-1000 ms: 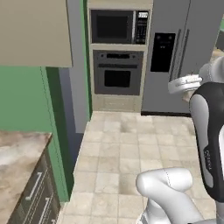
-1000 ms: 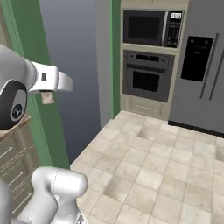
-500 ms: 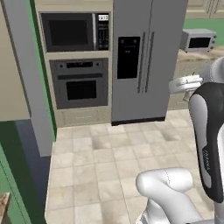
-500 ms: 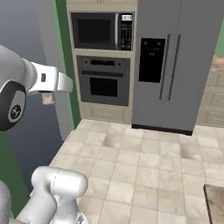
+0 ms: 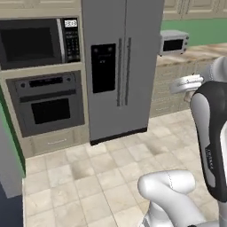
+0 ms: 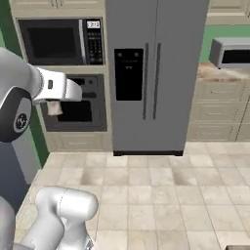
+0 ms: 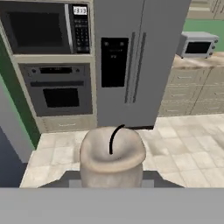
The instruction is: Get the candle and the wine from the cabinet and move them to the dining counter.
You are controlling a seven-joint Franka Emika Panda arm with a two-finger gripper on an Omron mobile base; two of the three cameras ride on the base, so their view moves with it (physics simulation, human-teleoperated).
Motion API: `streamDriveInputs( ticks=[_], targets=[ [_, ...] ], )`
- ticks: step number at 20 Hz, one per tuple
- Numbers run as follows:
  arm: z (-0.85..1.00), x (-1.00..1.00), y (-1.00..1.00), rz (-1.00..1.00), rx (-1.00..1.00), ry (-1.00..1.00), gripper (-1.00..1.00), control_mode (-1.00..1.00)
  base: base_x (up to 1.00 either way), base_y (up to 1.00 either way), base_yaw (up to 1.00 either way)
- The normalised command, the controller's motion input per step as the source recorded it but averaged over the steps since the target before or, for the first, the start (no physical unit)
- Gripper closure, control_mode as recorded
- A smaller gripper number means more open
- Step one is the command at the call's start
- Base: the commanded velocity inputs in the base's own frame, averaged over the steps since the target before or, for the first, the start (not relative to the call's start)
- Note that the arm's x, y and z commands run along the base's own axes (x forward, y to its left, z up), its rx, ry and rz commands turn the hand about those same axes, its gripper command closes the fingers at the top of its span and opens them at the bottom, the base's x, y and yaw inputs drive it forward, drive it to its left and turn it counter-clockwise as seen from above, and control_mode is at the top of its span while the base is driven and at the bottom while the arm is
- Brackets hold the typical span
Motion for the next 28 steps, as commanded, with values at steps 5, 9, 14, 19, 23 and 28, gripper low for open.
streamDriveInputs(
  ticks=[5, 9, 14, 19, 23, 28],
  targets=[
    [0.0, 0.0, 0.0, 0.0, 0.0, 0.0, 1.0, 1.0, 0.07, 0.1, -0.92],
    [0.0, 0.0, 0.0, 0.0, 0.0, 0.0, 1.0, 1.0, 0.0, 0.17, -0.95],
    [0.0, 0.0, 0.0, 0.0, 0.0, 0.0, 1.0, 1.0, 0.12, 0.27, -0.91],
    [0.0, 0.0, 0.0, 0.0, 0.0, 0.0, 1.0, 1.0, 0.1, 0.91, -0.52],
    [0.0, 0.0, 0.0, 0.0, 0.0, 0.0, 1.0, 1.0, 0.44, 1.0, -0.19],
    [0.0, 0.0, 0.0, 0.0, 0.0, 0.0, 1.0, 1.0, 0.86, 1.0, -0.08]
  ],
)
